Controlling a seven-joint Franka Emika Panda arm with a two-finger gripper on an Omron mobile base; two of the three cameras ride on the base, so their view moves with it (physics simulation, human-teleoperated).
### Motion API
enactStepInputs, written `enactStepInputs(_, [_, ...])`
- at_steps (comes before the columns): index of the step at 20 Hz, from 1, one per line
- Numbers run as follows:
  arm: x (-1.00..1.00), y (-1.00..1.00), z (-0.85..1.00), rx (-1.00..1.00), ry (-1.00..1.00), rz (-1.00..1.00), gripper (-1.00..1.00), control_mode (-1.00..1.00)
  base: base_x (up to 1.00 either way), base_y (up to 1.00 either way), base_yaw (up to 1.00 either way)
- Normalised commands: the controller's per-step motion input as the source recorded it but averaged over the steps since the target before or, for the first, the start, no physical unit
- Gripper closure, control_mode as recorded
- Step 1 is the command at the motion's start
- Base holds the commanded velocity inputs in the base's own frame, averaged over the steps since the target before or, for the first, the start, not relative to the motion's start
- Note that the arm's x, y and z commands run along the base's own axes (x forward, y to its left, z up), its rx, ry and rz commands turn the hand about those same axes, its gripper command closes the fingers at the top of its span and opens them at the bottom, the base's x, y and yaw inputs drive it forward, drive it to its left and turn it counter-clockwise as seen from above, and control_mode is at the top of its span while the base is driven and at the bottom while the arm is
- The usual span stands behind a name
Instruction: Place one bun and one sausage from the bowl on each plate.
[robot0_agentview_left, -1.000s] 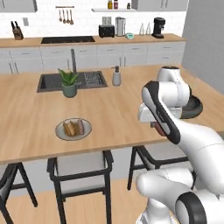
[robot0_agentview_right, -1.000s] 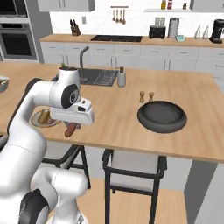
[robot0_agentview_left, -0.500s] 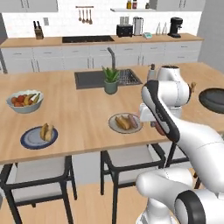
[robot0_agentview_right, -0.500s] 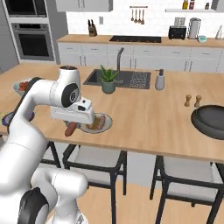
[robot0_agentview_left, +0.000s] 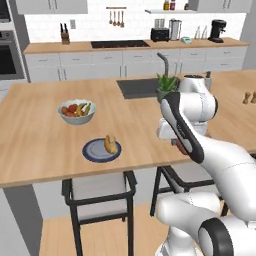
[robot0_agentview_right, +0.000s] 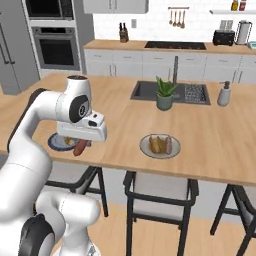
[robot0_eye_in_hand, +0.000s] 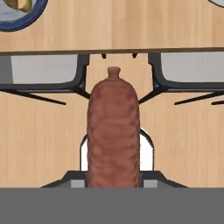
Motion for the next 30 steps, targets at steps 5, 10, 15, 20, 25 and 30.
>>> enactStepInputs(5, [0.00,0.00,0.00,0.00,0.00,0.00,1.00,1.00,0.00,0.55,0.01])
enactStepInputs(10, [0.00,0.00,0.00,0.00,0.00,0.00,1.00,1.00,0.02,0.43,0.00])
enactStepInputs(15, [0.00,0.00,0.00,0.00,0.00,0.00,1.00,1.00,0.10,0.79,0.00])
enactStepInputs(20, [0.00,0.00,0.00,0.00,0.00,0.00,1.00,1.00,0.18,0.13,0.00])
enactStepInputs(25, [0.00,0.00,0.00,0.00,0.00,0.00,1.00,1.00,0.52,0.00,0.00])
enactStepInputs(30, [0.21,0.03,-0.08,0.00,0.00,0.00,1.00,-1.00,0.36,0.00,0.00])
